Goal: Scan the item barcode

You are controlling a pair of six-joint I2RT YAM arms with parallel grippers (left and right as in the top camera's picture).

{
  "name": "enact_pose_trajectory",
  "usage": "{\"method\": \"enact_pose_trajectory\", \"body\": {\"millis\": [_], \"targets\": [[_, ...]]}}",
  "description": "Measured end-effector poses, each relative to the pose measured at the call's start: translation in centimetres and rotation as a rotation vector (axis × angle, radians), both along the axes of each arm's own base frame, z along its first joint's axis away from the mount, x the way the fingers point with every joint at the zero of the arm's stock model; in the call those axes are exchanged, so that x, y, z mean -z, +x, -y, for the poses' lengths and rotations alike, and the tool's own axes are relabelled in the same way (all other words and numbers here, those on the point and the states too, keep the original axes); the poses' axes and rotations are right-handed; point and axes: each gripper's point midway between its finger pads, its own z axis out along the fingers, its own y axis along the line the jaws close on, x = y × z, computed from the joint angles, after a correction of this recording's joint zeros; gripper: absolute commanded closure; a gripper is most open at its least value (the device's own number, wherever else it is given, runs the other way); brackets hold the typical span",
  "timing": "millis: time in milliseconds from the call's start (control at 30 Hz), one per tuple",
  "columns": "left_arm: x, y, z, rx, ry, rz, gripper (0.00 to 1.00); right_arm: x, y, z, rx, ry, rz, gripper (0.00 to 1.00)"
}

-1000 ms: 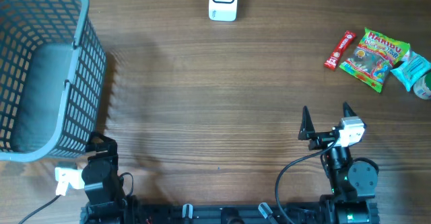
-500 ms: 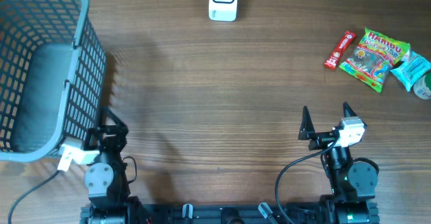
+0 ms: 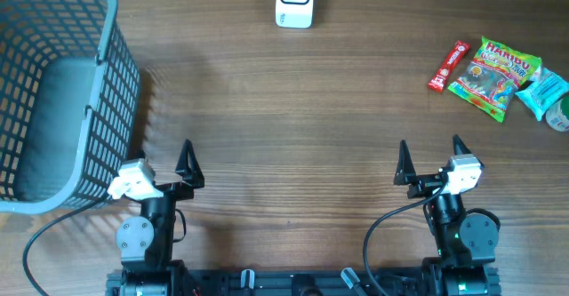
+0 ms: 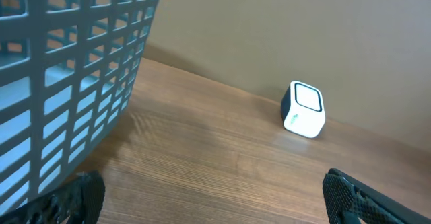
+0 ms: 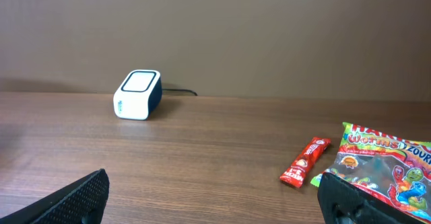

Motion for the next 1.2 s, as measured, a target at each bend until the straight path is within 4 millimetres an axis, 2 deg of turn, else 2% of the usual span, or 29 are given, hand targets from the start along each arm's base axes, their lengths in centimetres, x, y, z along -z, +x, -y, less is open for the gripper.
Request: {"method": "enact_pose_trajectory", "body": {"millis": [267, 400, 633, 1200], "targets": [[0.0, 0.0, 0.1, 0.006, 0.022, 0.000, 0.00, 0.0, 0.0, 0.0, 0.000, 0.000, 0.000, 0.00], [0.0, 0.0, 0.7, 0.043, 0.125, -0.002, 0.00, 0.0, 0.0, 0.0, 0.000, 0.000, 0.000, 0.00], [0.0, 0.0, 1.3, 0.074, 0.191, 0.000, 0.00, 0.0, 0.0, 0.0, 0.000, 0.000, 0.000, 0.00], [-0.1, 0.0, 1.3, 0.077, 0.200, 0.003, 0.00, 0.0, 0.0, 0.0, 0.000, 0.000, 0.000, 0.00]]}}
